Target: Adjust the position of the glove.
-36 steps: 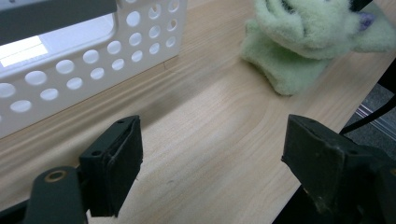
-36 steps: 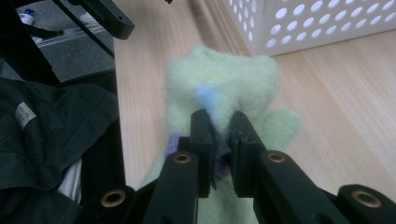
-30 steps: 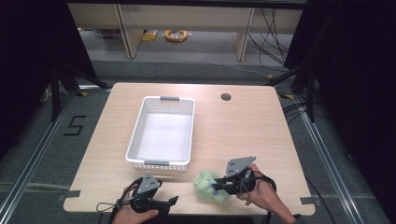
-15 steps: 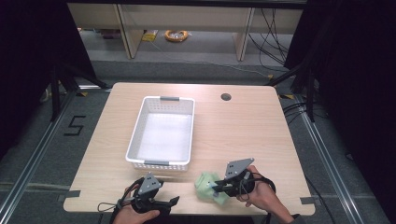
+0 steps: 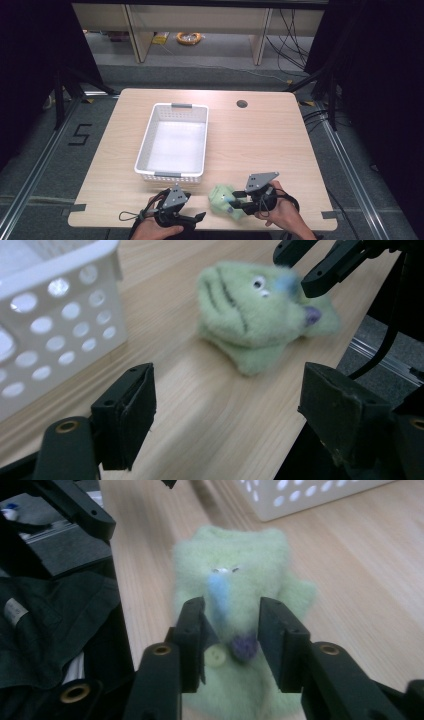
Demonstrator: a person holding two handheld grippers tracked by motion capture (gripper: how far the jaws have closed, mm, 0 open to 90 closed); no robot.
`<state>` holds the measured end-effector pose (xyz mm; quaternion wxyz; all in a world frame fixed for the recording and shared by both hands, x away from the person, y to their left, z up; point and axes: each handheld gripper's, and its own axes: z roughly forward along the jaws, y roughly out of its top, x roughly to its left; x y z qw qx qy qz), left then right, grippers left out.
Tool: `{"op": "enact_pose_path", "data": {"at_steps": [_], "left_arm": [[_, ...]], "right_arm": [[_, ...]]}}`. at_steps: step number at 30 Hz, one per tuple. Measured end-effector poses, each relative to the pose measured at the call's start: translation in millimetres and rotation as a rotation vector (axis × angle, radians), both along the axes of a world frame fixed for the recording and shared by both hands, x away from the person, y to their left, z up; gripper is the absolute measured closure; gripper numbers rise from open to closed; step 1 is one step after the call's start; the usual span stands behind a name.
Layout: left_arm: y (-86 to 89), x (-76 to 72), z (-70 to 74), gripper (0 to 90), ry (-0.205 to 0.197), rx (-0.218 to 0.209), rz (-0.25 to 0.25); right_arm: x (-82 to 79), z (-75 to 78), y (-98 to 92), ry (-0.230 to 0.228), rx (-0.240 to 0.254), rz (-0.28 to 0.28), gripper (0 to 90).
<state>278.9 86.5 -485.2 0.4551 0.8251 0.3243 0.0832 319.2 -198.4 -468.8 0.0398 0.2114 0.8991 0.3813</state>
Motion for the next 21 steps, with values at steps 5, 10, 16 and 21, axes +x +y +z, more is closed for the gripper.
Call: {"op": "enact_pose_path", "data": {"at_steps": [5, 10, 16, 21], "left_arm": [[-8.9, 6.7, 7.3, 26.1, -0.017, -0.012, -0.020], [-13.0, 15.4, 14.7, 29.7, -0.018, -0.010, -0.043], [-25.3, 21.1, 11.9, 34.5, -0.013, 0.027, -0.089], [-38.0, 24.2, 8.9, 37.7, 0.009, 0.038, -0.114]], "right_arm": [[-14.9, 3.3, -17.8, -0.002, 0.002, -0.138, 59.0], [-23.7, 1.9, -29.3, -0.010, 0.007, -0.206, 61.0], [-28.1, -5.2, -28.6, 0.011, -0.016, -0.210, 62.2], [-28.7, -15.1, -25.0, 0.052, -0.028, -0.221, 62.6]]}}
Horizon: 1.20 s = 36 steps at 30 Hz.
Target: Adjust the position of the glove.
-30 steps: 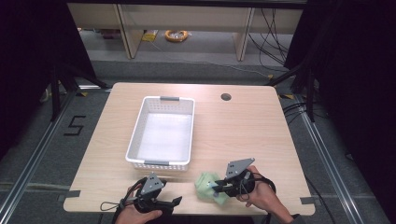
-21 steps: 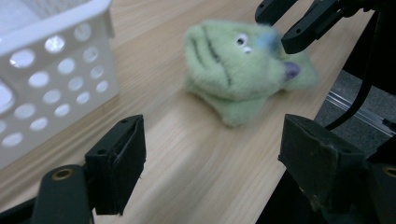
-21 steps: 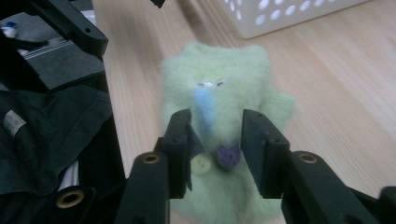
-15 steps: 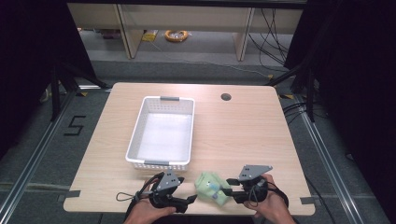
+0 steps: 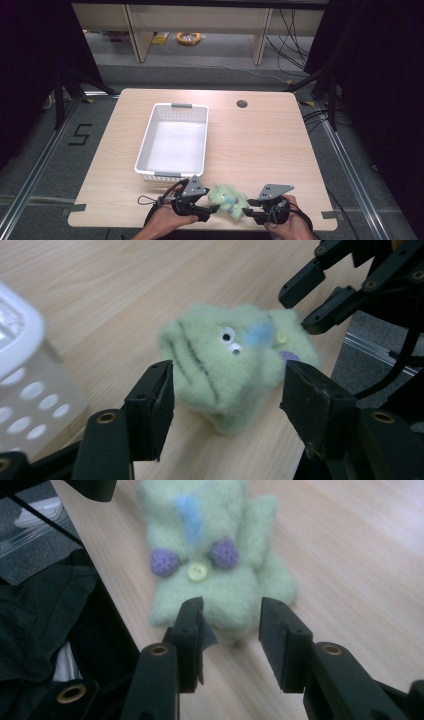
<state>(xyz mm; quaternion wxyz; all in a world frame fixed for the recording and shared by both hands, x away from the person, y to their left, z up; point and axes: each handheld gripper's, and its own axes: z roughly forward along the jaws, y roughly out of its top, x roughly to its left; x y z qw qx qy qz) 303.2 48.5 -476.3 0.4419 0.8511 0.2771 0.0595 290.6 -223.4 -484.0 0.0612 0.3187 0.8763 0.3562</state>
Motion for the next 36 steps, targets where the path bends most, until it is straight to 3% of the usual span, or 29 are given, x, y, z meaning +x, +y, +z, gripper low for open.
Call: {"op": "enact_pose_path", "data": {"at_steps": [1, 6, 7, 10, 11, 12, 14, 15, 16, 18, 19, 20, 25, 27, 30, 31, 33, 36], "left_arm": [[-3.9, 0.6, -1.2, 38.0, 0.003, -0.006, -0.003], [-11.2, 2.4, -10.8, 43.4, 0.020, 0.040, -0.028], [-9.9, 3.0, -11.9, 44.2, 0.018, 0.072, -0.039], [-8.7, 2.4, -14.8, 51.2, 0.019, 0.088, -0.019], [-8.4, 2.6, -15.2, 54.8, 0.016, 0.081, -0.017], [-6.5, 3.7, -14.2, 59.7, -0.002, 0.101, -0.027], [-5.9, 2.4, -14.7, 68.4, 0.011, 0.088, -0.009], [-6.2, 1.1, -14.0, 70.8, 0.017, 0.078, -0.010], [-5.2, 2.4, -13.4, 72.9, -0.004, 0.095, -0.026], [-5.6, 0.5, -12.1, 76.9, 0.002, 0.079, -0.014], [-6.5, -1.2, -10.5, 78.3, 0.013, 0.048, -0.006], [-5.8, -2.1, -8.8, 79.6, 0.022, 0.050, -0.016], [-8.6, -12.9, 4.3, 80.6, 0.028, -0.017, -0.029], [-11.3, -18.1, 7.7, 80.7, 0.013, -0.030, -0.030], [-16.5, -24.4, 8.2, 80.7, 0.028, -0.043, -0.026], [-16.7, -24.1, 7.8, 80.7, 0.028, -0.026, -0.031], [-17.9, -21.3, 2.0, 80.6, 0.064, -0.036, -0.022], [-17.1, -16.3, -7.8, 80.5, 0.072, -0.010, -0.014]], "right_arm": [[1.1, -1.3, -0.6, 0.004, -0.002, 0.001, 62.7], [3.8, -6.5, -1.3, 0.045, -0.011, 0.012, 66.1], [4.1, -8.6, -0.6, 0.042, 0.001, 0.007, 67.2], [4.8, -9.1, -0.8, 0.060, -0.012, 0.027, 73.7], [4.8, -11.1, 0.3, 0.042, 0.007, 0.028, 76.7], [5.4, -10.3, -0.5, 0.029, -0.007, 0.039, 79.5], [3.2, -7.4, -0.1, 0.053, 0.000, 0.029, 81.9], [3.8, -8.0, 0.2, 0.034, 0.016, 0.031, 82.5], [3.6, -5.8, -0.4, 0.028, 0.005, 0.035, 82.8], [3.8, -4.2, 0.1, 0.018, 0.007, 0.046, 83.2], [3.9, -3.3, 0.2, 0.013, 0.024, 0.049, 83.3], [2.9, 0.6, -0.9, 0.009, 0.011, 0.045, 83.5], [8.7, 15.4, -6.3, -0.024, 0.016, 0.046, 83.9], [14.7, 20.7, -7.5, -0.034, 0.014, 0.045, 83.9], [22.8, 22.3, -6.0, -0.041, 0.015, 0.052, 84.0], [25.6, 24.4, -6.5, -0.024, -0.009, 0.068, 84.0], [30.4, 21.7, -5.5, -0.011, -0.015, 0.078, 84.0], [36.3, 14.9, -5.8, 0.036, -0.016, 0.079, 83.9]]}}
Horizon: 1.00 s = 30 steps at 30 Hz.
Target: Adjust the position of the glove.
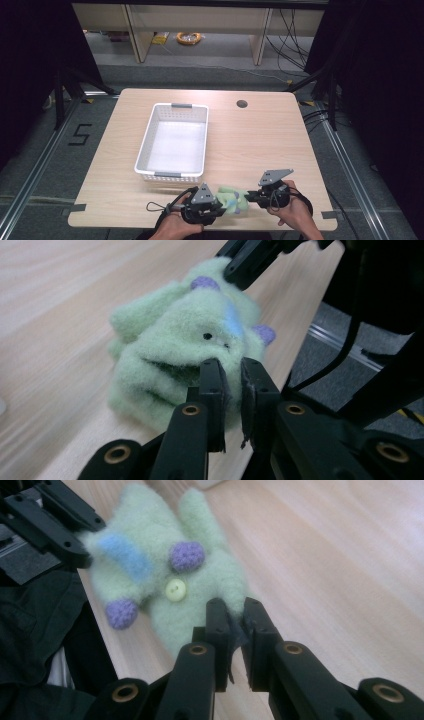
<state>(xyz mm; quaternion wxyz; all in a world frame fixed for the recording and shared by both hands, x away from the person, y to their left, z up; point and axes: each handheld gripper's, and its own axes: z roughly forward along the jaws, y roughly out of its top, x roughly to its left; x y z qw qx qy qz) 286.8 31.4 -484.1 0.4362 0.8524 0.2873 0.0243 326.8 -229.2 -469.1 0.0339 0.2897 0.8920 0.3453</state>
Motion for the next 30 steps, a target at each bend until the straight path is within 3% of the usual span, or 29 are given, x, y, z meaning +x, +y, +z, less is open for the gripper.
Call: {"op": "enact_pose_path", "data": {"at_steps": [2, 3, 4, 6, 9, 13, 17, 18, 19, 20, 25, 30], "left_arm": [[0.6, 2.4, -5.4, 80.2, 0.037, -0.009, 0.001], [1.4, 3.8, -6.3, 80.0, 0.026, 0.006, -0.007], [0.6, 2.9, -6.3, 79.7, 0.026, 0.002, 0.002], [-0.2, 2.3, -6.0, 79.1, 0.021, -0.008, 0.002], [1.9, 1.7, -5.6, 76.6, 0.048, -0.014, 0.014], [8.5, 1.3, 0.6, 68.4, 0.057, -0.055, 0.040], [18.5, 4.0, 8.0, 61.6, 0.061, -0.094, 0.094], [21.0, 5.6, 8.8, 60.4, 0.053, -0.097, 0.101], [22.9, 7.0, 8.8, 58.4, 0.051, -0.101, 0.118], [24.4, 8.3, 7.7, 56.8, 0.045, -0.100, 0.137], [27.5, 12.9, 0.7, 48.2, 0.094, -0.081, 0.202], [23.1, 14.8, -7.3, 48.9, 0.126, -0.069, 0.213]], "right_arm": [[1.9, -5.8, 0.7, 0.037, -0.003, -0.007, 83.7], [3.3, -10.8, 1.8, 0.032, 0.007, -0.018, 83.5], [7.0, -13.0, 0.8, 0.020, 0.000, 0.007, 83.1], [6.2, -14.8, 2.2, 0.044, -0.014, -0.027, 81.8], [5.7, -14.8, 2.6, 0.041, -0.012, -0.034, 78.6], [3.3, -10.9, -4.4, 0.031, -0.001, -0.089, 68.1], [0.9, -5.7, -12.0, 0.018, 0.070, -0.161, 56.5], [-1.4, -3.5, -11.6, 0.047, 0.083, -0.189, 55.1], [-0.7, -2.9, -12.2, 0.035, 0.094, -0.192, 53.2], [0.4, -2.9, -12.4, 0.024, 0.100, -0.198, 51.5], [1.6, -5.5, -4.4, 0.052, 0.125, -0.218, 45.8], [2.6, -9.5, 2.8, 0.061, 0.117, -0.218, 45.9]]}}
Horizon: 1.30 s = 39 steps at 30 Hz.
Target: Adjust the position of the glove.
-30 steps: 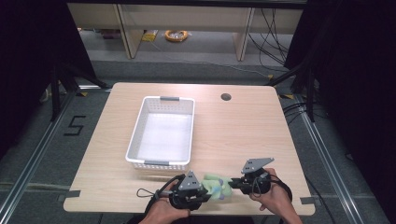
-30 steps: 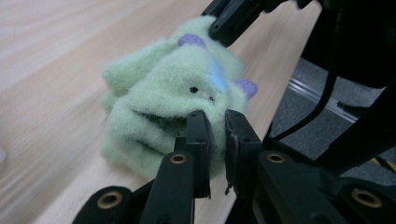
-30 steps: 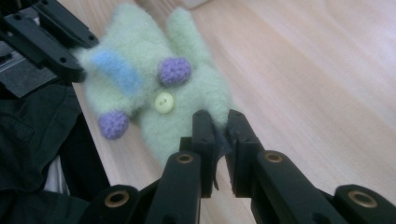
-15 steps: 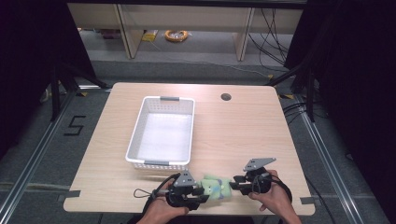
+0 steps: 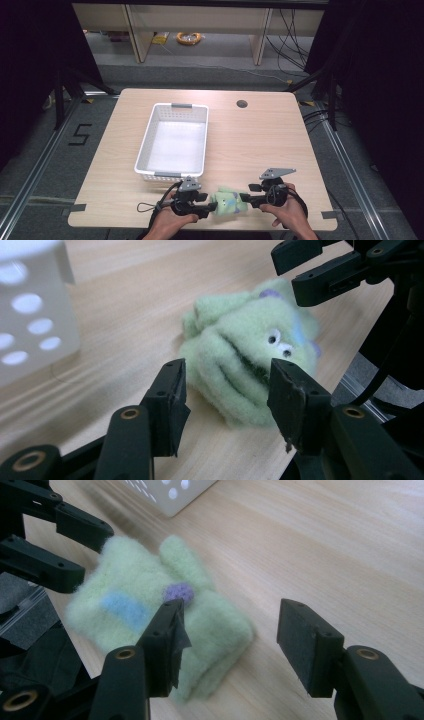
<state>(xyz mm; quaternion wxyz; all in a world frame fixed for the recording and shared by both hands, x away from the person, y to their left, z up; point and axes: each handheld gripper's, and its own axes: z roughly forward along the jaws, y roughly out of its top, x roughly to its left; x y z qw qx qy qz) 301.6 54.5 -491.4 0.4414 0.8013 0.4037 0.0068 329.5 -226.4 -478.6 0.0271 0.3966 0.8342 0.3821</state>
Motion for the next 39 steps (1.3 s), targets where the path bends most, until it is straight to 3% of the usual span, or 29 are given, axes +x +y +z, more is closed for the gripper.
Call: {"op": "enact_pose_path", "data": {"at_steps": [1, 7, 20, 26, 27, 34, 39], "left_arm": [[-0.9, 0.9, -2.2, 48.7, 0.011, 0.019, 0.002], [-4.9, 7.8, -10.8, 49.3, 0.066, -0.007, -0.005], [-12.3, 17.6, -19.1, 52.3, 0.141, -0.032, -0.036], [-12.6, 18.2, -20.9, 56.6, 0.140, -0.038, -0.054], [-12.2, 18.3, -21.8, 58.8, 0.140, -0.054, -0.063], [-12.4, 16.1, -21.2, 71.9, 0.129, -0.062, -0.078], [-14.0, 13.1, -19.2, 75.5, 0.085, -0.051, -0.082]], "right_arm": [[0.3, -0.9, 1.1, 0.002, -0.002, -0.001, 46.0], [4.6, -11.6, 3.7, 0.047, -0.026, -0.003, 48.1], [8.6, -26.9, 3.2, 0.128, 0.069, -0.027, 52.3], [8.7, -29.2, 3.0, 0.134, 0.093, -0.010, 55.2], [9.0, -29.6, 2.7, 0.137, 0.100, -0.005, 55.7], [9.4, -31.6, 1.6, 0.153, 0.134, 0.016, 64.4], [8.5, -31.1, 1.3, 0.135, 0.145, 0.027, 71.4]]}}
